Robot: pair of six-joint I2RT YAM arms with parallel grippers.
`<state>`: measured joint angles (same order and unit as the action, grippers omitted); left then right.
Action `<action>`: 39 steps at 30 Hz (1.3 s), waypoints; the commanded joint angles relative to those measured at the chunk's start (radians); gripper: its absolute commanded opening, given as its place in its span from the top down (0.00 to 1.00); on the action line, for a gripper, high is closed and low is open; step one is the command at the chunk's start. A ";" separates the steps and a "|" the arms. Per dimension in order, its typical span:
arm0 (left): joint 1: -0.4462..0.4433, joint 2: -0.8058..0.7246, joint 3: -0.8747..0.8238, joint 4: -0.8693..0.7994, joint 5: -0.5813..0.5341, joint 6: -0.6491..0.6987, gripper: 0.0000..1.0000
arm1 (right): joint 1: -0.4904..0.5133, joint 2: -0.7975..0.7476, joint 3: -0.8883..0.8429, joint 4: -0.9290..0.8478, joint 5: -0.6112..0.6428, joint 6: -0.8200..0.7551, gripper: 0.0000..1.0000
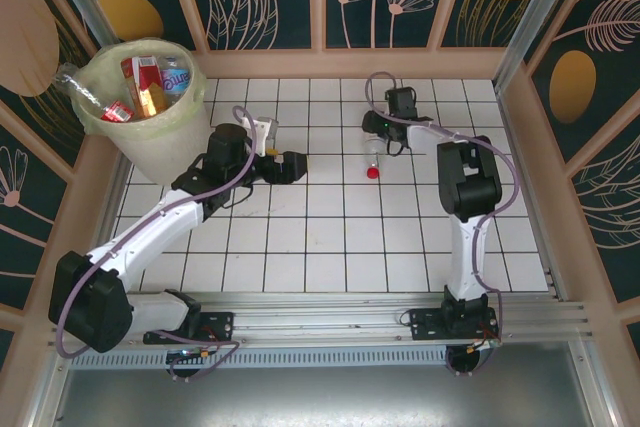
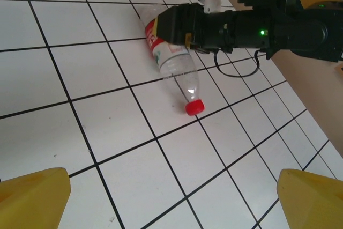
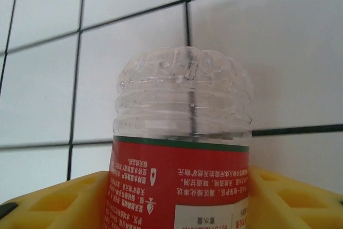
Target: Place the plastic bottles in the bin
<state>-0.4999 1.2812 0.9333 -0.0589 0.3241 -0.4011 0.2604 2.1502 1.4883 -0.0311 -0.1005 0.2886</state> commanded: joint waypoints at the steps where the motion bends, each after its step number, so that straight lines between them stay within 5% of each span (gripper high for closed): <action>1: -0.005 -0.027 0.020 -0.014 -0.020 0.022 0.01 | 0.033 -0.070 -0.067 -0.049 -0.038 -0.155 0.37; 16: -0.005 -0.049 0.014 0.009 0.001 0.001 0.01 | 0.095 -0.359 -0.276 -0.068 -0.042 -0.204 0.10; 39: -0.005 -0.056 0.027 0.025 0.011 -0.037 0.01 | 0.109 -0.308 -0.389 -0.151 0.203 -0.205 0.17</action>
<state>-0.4999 1.2308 0.9333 -0.0628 0.3145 -0.4118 0.3611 1.8271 1.1233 -0.1658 0.0574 0.0856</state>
